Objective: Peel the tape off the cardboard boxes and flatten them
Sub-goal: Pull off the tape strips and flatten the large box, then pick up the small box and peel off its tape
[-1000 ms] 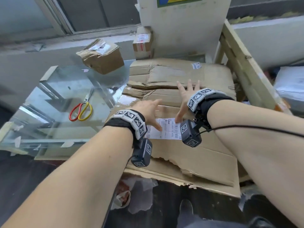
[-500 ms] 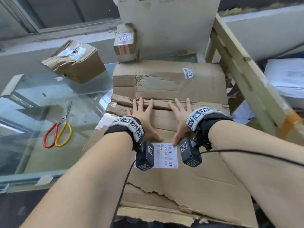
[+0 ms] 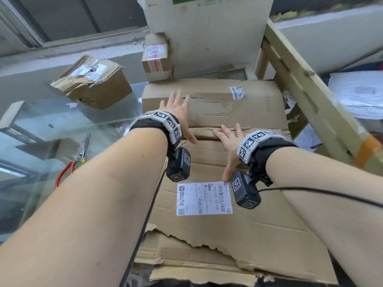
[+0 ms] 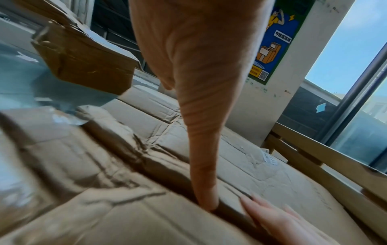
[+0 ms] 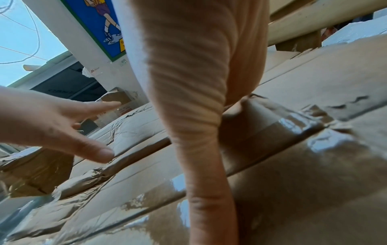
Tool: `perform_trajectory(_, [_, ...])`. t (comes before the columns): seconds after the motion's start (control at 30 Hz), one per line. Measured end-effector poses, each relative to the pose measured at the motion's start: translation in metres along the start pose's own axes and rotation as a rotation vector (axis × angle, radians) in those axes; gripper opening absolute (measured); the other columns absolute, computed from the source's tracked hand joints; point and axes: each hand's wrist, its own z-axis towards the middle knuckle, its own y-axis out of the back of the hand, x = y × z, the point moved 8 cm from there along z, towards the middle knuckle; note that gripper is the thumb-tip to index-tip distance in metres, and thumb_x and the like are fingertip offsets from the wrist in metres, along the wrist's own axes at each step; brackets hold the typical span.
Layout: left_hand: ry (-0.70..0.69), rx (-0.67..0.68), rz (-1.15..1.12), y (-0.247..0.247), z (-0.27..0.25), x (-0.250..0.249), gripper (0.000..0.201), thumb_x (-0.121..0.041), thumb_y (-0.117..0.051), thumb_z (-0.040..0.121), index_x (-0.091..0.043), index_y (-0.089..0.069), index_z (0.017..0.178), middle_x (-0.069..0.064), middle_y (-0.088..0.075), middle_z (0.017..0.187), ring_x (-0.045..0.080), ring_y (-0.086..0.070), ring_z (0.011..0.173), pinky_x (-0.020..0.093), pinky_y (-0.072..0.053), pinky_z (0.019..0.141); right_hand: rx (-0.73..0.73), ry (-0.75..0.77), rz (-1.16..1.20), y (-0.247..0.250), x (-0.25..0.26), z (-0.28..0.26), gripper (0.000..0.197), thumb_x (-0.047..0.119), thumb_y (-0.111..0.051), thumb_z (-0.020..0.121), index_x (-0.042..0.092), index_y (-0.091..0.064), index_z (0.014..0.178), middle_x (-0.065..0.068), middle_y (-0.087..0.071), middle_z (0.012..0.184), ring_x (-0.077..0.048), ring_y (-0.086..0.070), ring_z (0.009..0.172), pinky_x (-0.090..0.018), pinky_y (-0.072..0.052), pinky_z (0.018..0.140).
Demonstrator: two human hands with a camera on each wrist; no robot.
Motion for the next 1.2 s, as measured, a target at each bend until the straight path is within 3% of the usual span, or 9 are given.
perform_trajectory(0.17, [0.043, 0.100, -0.128, -0.024, 0.024, 0.012, 0.153, -0.075, -0.078, 0.046, -0.013, 0.013, 0.153, 0.008, 0.017, 0.160, 0.026, 0.014, 0.148, 0.047, -0.004, 0.121, 0.082, -0.033, -0.115, -0.001, -0.002, -0.002, 0.156, 0.059, -0.088, 0.035, 0.035, 0.016, 0.148, 0.009, 0.026, 0.155, -0.034, 0.030, 0.140, -0.066, 0.005, 0.108])
perform_trajectory(0.3, [0.044, 0.130, -0.156, -0.045, 0.031, 0.010, 0.143, -0.075, -0.075, 0.052, -0.008, 0.000, 0.153, 0.010, -0.001, 0.161, 0.027, -0.002, 0.148, 0.043, -0.010, 0.119, 0.092, 0.011, -0.110, -0.002, -0.006, 0.002, 0.156, 0.060, -0.088, 0.033, 0.040, 0.019, 0.146, 0.012, 0.027, 0.154, -0.031, 0.032, 0.139, -0.066, 0.012, 0.109])
perform_trajectory(0.5, [0.125, 0.069, -0.242, -0.049, 0.020, 0.015, 0.136, -0.074, -0.076, 0.052, -0.007, -0.010, 0.151, 0.012, -0.012, 0.158, 0.028, -0.012, 0.146, 0.041, -0.018, 0.116, 0.121, 0.029, -0.197, 0.008, 0.001, 0.010, 0.155, 0.058, -0.089, 0.033, 0.042, 0.016, 0.146, 0.012, 0.022, 0.156, -0.033, 0.024, 0.142, -0.065, 0.005, 0.108])
perform_trajectory(0.57, [0.153, 0.094, -0.314, -0.047, 0.010, 0.016, 0.120, -0.067, -0.077, 0.060, -0.009, -0.019, 0.148, 0.012, -0.023, 0.154, 0.028, -0.023, 0.142, 0.041, -0.026, 0.112, 0.109, 0.037, -0.190, 0.018, 0.004, 0.010, 0.143, 0.049, -0.090, 0.045, 0.040, 0.008, 0.149, 0.009, 0.013, 0.159, -0.034, 0.013, 0.145, -0.059, 0.000, 0.113])
perform_trajectory(0.63, [0.184, 0.102, -0.407, -0.041, -0.004, 0.022, 0.103, -0.058, -0.075, 0.071, -0.010, -0.024, 0.148, 0.012, -0.034, 0.150, 0.028, -0.035, 0.137, 0.039, -0.034, 0.108, 0.116, 0.073, -0.158, 0.036, 0.012, 0.010, 0.114, 0.032, -0.083, 0.068, 0.031, -0.006, 0.152, -0.003, -0.004, 0.160, -0.034, -0.006, 0.146, -0.048, -0.011, 0.116])
perform_trajectory(0.77, [0.230, 0.043, -0.489, -0.026, -0.032, 0.043, 0.087, -0.048, -0.070, 0.082, -0.013, -0.028, 0.149, 0.010, -0.042, 0.148, 0.027, -0.043, 0.133, 0.035, -0.037, 0.105, 0.115, 0.041, -0.092, 0.070, 0.042, 0.007, 0.064, 0.020, -0.061, 0.091, 0.007, -0.031, 0.146, -0.014, -0.037, 0.148, -0.029, -0.039, 0.134, -0.033, -0.032, 0.108])
perform_trajectory(0.93, [0.270, -0.031, -0.510, 0.005, -0.059, 0.080, 0.083, -0.047, -0.069, 0.083, -0.015, -0.029, 0.149, 0.008, -0.042, 0.149, 0.025, -0.042, 0.134, 0.034, -0.037, 0.107, 0.074, 0.114, -0.039, 0.096, 0.088, 0.000, 0.096, 0.042, -0.075, 0.076, 0.015, -0.020, 0.151, -0.004, -0.027, 0.155, -0.024, -0.031, 0.139, -0.034, -0.028, 0.111])
perform_trajectory(1.1, [0.289, -0.065, -0.554, 0.020, -0.061, 0.126, 0.086, -0.046, -0.070, 0.084, -0.014, -0.026, 0.150, 0.007, -0.037, 0.152, 0.024, -0.040, 0.136, 0.035, -0.037, 0.108, -0.118, 0.108, 0.041, 0.118, 0.130, 0.021, 0.086, 0.042, -0.072, 0.080, 0.012, -0.027, 0.147, -0.010, -0.039, 0.148, -0.026, -0.039, 0.133, -0.036, -0.034, 0.108])
perform_trajectory(1.2, [0.260, -0.050, -0.585, 0.020, -0.051, 0.147, 0.086, -0.047, -0.068, 0.084, -0.011, -0.027, 0.150, 0.007, -0.037, 0.152, 0.023, -0.042, 0.134, 0.032, -0.039, 0.103, -0.209, 0.076, 0.099, 0.131, 0.146, 0.040, 0.090, 0.041, -0.070, 0.081, 0.012, -0.019, 0.150, -0.012, -0.038, 0.148, -0.029, -0.040, 0.133, -0.038, -0.035, 0.108])
